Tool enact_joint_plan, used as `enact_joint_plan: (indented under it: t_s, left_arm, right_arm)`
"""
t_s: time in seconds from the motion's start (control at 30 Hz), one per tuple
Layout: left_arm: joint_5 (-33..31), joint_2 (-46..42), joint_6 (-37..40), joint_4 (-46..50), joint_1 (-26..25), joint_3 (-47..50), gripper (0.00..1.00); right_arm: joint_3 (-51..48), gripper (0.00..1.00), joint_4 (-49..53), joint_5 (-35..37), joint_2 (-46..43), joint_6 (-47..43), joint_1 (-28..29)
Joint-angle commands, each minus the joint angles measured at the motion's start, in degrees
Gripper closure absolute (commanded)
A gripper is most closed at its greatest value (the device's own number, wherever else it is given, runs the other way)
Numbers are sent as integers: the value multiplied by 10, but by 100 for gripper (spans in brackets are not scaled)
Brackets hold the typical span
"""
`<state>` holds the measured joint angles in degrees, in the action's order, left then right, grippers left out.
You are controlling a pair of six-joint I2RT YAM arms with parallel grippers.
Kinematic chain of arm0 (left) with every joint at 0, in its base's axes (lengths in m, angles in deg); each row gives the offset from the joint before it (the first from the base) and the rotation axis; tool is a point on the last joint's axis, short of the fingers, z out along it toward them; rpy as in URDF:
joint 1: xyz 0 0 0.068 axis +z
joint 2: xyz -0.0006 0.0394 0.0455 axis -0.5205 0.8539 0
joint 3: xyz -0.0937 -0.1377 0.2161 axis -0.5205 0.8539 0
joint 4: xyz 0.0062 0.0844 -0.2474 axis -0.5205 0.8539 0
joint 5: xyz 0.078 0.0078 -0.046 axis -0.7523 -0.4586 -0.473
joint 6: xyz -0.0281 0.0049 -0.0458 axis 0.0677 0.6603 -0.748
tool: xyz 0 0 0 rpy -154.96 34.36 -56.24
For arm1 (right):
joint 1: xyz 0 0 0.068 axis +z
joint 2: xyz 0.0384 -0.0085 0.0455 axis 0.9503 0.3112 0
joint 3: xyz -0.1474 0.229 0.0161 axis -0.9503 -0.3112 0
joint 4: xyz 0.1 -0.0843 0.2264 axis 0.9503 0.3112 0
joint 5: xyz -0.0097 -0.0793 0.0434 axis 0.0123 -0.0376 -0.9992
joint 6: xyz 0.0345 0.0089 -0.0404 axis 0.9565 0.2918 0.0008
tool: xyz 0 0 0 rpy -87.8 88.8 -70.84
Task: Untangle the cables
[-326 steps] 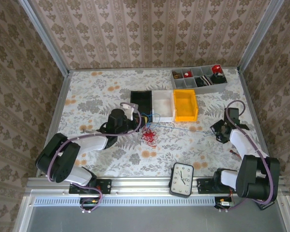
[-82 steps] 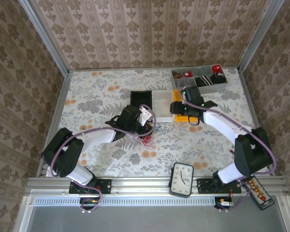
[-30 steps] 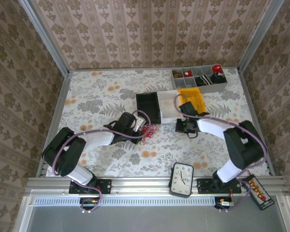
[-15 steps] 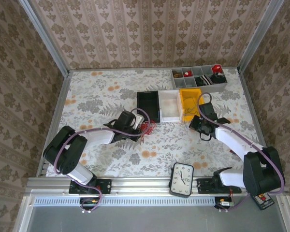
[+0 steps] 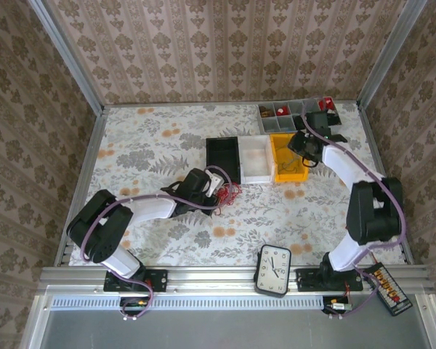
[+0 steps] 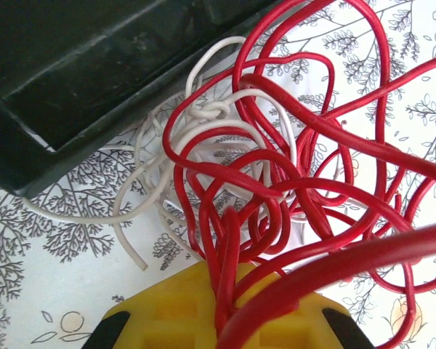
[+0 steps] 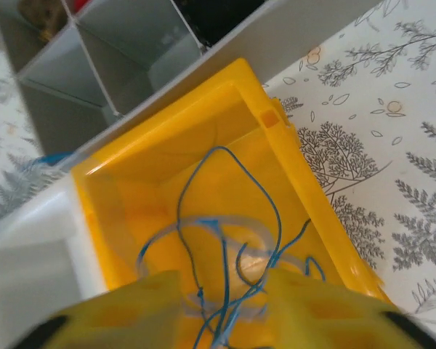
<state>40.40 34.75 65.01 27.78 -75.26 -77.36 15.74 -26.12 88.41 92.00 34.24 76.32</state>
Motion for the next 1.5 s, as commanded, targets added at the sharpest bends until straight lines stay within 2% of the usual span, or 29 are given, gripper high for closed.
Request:
enact_joint_plan:
  t_s: [0.0, 0.07, 0.17, 0.27, 0.37, 0.47, 0.6, 0.7, 1.03, 1.2, 1.27, 1.37, 1.47]
  left_arm:
    - [-5, -4, 17, 11, -4, -8, 100]
    - [0, -8, 21, 8, -6, -6, 100]
    - [9, -9, 28, 5, -10, -6, 100]
    - [25, -4, 37, -2, -13, -8, 100]
    - [52, 2, 44, -11, -14, -10, 82]
    - [61, 8, 49, -13, -14, -14, 70]
    - [66, 16, 53, -11, -15, -19, 66]
    - [67, 20, 54, -11, -14, -20, 65]
    - [64, 18, 53, -17, -16, -8, 68]
    - [65, 25, 52, -22, -16, -4, 87]
    - [67, 29, 52, -23, -16, -5, 91]
    - [66, 36, 51, -23, -16, -8, 94]
    - [61, 42, 50, -21, -16, -10, 96]
  right_arm:
    - [23, 41, 48, 1, 0, -8, 2]
    - [8, 35, 37, 10, -22, -5, 4]
    - [-24, 34, 18, 17, -64, -7, 15]
    - [-72, 35, -10, 10, -111, -41, 57]
    - [-124, 35, -40, -30, -142, -76, 128]
    - [-164, 35, -58, -79, -138, -93, 208]
    - [-177, 35, -61, -116, -91, -99, 278]
    - [-161, 36, -52, -111, -54, -112, 297]
    - [-109, 43, -53, -98, 25, -126, 297]
    - [-106, 53, -57, -105, 39, -123, 298]
    - [-108, 56, -60, -109, 40, -123, 298]
    - [-106, 68, -62, -116, 44, -124, 298]
    - [-108, 85, -63, -121, 44, -124, 298]
